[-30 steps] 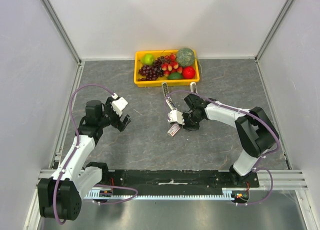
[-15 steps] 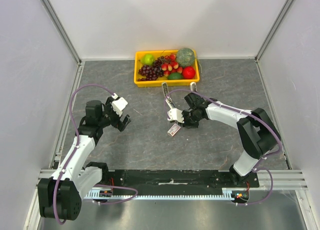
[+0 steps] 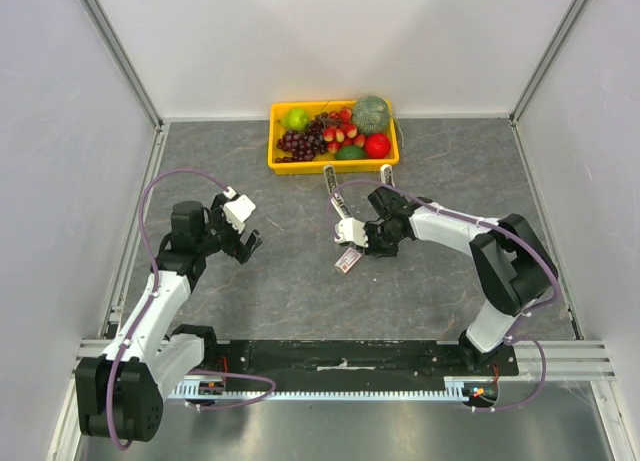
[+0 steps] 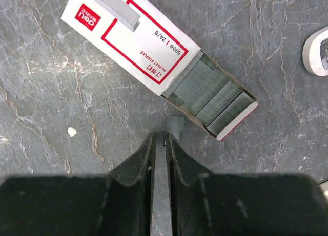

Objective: Load the staples into the stapler
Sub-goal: Place the staple at the center of the board.

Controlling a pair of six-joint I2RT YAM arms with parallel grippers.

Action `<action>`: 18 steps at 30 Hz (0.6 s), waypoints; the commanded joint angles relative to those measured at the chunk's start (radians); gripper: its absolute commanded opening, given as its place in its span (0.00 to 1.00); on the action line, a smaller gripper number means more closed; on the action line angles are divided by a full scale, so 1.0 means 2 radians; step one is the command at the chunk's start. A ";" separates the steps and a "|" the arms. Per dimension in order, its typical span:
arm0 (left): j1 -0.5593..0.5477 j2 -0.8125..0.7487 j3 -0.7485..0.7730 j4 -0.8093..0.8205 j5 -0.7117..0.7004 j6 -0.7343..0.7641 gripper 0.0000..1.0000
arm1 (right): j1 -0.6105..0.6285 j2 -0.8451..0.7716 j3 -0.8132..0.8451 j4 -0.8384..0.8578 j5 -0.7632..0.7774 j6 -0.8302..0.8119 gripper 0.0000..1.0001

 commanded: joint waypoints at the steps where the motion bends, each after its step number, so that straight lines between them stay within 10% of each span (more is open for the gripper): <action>1: 0.004 -0.003 0.000 0.017 0.014 -0.013 0.96 | 0.002 0.012 0.016 -0.006 -0.003 0.001 0.19; 8: 0.004 -0.003 0.000 0.017 0.016 -0.013 0.96 | 0.000 0.033 0.032 -0.020 0.000 0.009 0.00; 18: 0.003 -0.008 0.012 -0.002 0.080 0.004 0.96 | -0.023 0.011 0.091 -0.105 -0.088 0.012 0.00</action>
